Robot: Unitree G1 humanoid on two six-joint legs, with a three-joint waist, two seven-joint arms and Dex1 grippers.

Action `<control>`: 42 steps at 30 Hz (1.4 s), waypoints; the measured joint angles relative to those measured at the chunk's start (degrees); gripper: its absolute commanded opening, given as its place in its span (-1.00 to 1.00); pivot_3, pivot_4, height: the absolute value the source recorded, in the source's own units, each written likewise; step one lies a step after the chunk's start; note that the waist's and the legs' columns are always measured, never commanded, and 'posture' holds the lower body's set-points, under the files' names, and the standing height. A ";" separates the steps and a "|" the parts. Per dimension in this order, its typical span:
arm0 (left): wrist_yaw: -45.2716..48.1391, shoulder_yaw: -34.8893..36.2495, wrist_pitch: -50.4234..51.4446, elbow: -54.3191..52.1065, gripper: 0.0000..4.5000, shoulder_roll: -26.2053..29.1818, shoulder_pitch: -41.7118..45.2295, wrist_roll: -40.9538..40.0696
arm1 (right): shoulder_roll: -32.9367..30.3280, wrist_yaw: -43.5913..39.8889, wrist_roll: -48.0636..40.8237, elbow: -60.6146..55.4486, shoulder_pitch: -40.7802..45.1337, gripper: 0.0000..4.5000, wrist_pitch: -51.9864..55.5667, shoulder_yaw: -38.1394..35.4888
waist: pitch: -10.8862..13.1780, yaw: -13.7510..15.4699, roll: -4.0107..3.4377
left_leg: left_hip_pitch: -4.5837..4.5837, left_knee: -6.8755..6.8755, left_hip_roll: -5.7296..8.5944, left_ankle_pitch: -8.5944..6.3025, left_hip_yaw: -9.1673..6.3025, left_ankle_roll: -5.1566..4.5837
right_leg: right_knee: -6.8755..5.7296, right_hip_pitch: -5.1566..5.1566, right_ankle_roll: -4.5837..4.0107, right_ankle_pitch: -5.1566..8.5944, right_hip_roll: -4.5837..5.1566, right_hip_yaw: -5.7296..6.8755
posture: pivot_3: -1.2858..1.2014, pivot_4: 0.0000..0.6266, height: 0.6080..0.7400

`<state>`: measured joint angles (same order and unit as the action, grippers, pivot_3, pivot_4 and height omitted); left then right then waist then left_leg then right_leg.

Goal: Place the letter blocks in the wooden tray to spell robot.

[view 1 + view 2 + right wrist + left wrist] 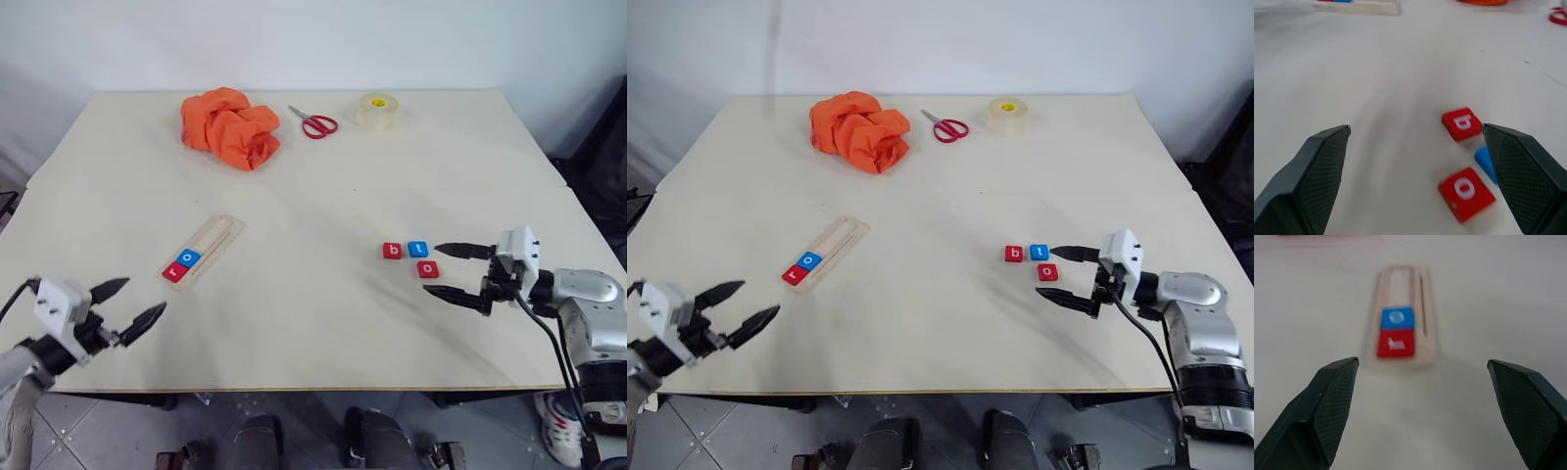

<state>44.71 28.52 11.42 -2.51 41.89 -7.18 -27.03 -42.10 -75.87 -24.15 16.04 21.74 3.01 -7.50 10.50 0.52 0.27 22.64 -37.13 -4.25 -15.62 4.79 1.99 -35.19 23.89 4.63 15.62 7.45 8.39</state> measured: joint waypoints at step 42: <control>-6.01 -13.47 9.12 11.33 1.00 0.12 17.63 9.25 | 0.05 4.09 -0.34 -8.85 -1.10 0.99 7.60 0.67 | 0.10 -0.74 0.18 | -0.49 0.01 -0.39 -0.24 1.50 0.14 | -0.59 0.69 0.04 -0.02 -0.44 -1.52 | 0.03 -0.52 1.00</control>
<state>38.70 15.05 20.55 8.82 42.01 10.45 -17.78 -42.05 -71.78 -24.49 7.19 20.64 10.60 -6.83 10.60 -0.22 0.45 22.15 -37.13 -4.64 -15.87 6.29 2.14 -35.78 24.58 4.67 15.60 7.01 6.87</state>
